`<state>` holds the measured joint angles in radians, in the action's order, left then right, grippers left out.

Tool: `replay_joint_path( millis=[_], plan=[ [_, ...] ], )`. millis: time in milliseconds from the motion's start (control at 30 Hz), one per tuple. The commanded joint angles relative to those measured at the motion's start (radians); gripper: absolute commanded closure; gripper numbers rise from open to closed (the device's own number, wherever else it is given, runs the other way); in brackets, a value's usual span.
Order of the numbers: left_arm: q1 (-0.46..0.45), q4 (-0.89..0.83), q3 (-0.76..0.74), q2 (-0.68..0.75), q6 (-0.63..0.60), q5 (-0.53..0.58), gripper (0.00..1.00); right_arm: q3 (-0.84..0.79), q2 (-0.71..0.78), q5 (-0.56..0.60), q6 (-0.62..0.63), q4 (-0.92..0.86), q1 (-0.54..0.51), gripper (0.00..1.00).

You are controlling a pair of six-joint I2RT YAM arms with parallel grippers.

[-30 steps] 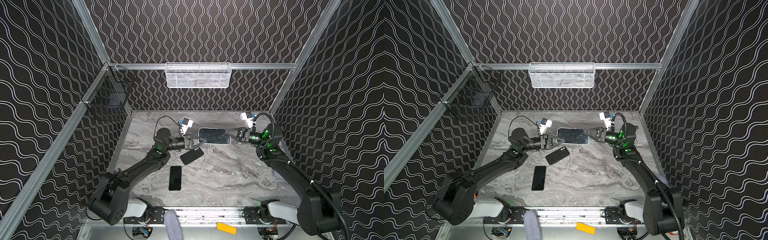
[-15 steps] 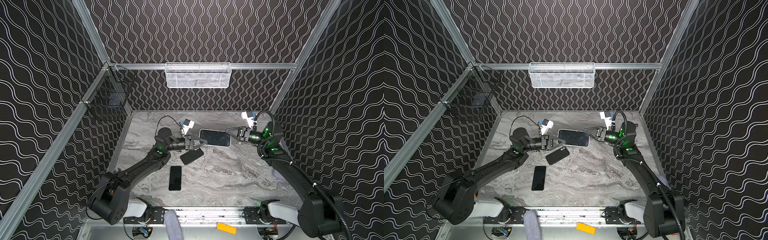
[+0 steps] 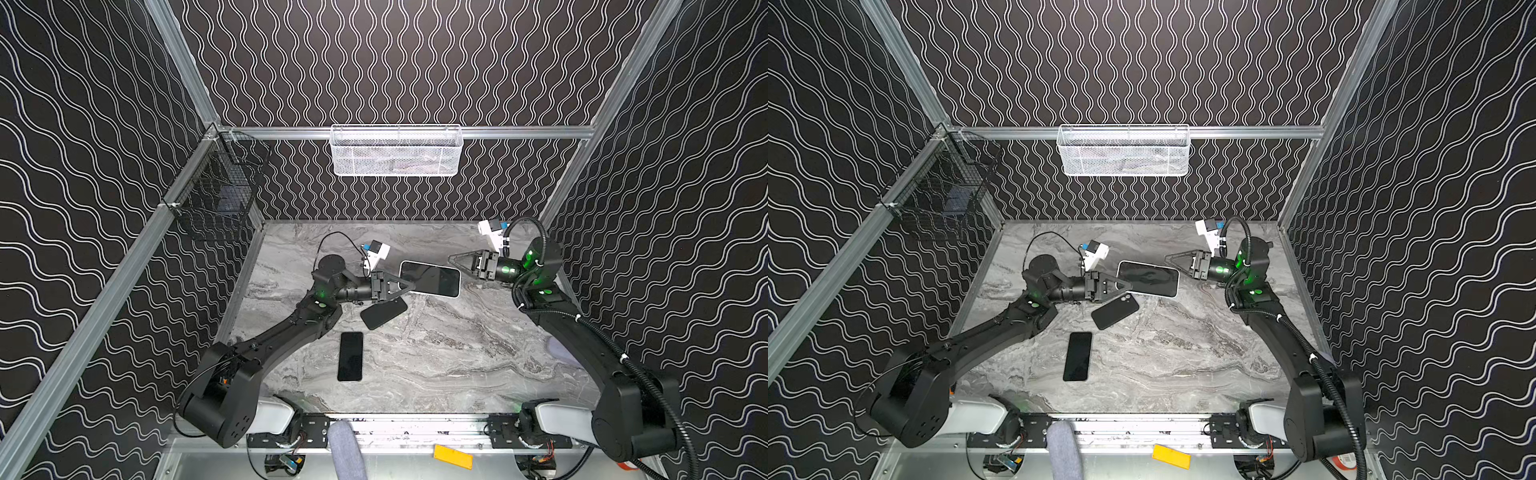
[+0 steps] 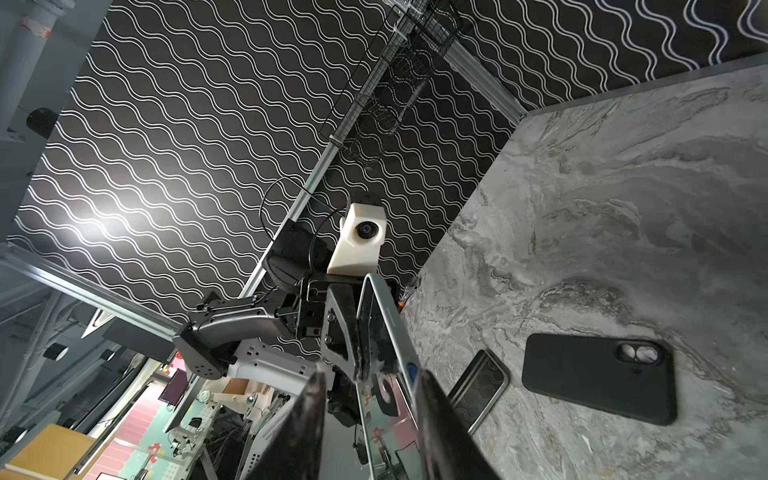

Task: Put the phone into the phone case

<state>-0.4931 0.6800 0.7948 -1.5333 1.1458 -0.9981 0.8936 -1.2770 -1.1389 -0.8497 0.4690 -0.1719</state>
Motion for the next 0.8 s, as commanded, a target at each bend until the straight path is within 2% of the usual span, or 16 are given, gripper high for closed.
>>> replay_joint_path(
  millis=[0,67,133,267,333,400,467,633,767],
  plan=[
    [-0.001,0.012,0.021,-0.001,-0.043,-0.012,1.00,0.046,0.036,0.064,0.149,-0.173,0.000,0.56],
    [-0.002,-0.092,0.049,0.006,-0.116,-0.024,1.00,0.095,0.068,0.143,0.272,-0.344,0.001,0.48],
    [-0.001,-0.248,0.089,0.018,-0.229,-0.025,1.00,0.147,0.090,0.198,0.352,-0.450,0.001,0.44],
    [-0.001,-0.595,0.197,0.028,-0.482,-0.006,1.00,0.184,0.085,0.190,0.437,-0.558,0.001,0.35],
    [0.002,-0.651,0.230,0.022,-0.522,-0.028,1.00,0.188,0.078,0.159,0.464,-0.580,0.000,0.31],
    [0.003,-0.710,0.267,0.015,-0.569,-0.057,1.00,0.180,0.076,0.125,0.481,-0.574,0.000,0.20],
    [0.002,-0.766,0.298,0.007,-0.614,-0.080,1.00,0.193,0.058,0.082,0.522,-0.609,0.000,0.15],
    [0.004,-0.754,0.302,0.001,-0.605,-0.118,1.00,0.251,-0.026,-0.097,0.608,-0.685,-0.003,0.14],
    [0.005,-0.752,0.300,-0.006,-0.604,-0.159,1.00,0.266,-0.085,-0.134,0.641,-0.707,-0.005,0.13]
  ],
)
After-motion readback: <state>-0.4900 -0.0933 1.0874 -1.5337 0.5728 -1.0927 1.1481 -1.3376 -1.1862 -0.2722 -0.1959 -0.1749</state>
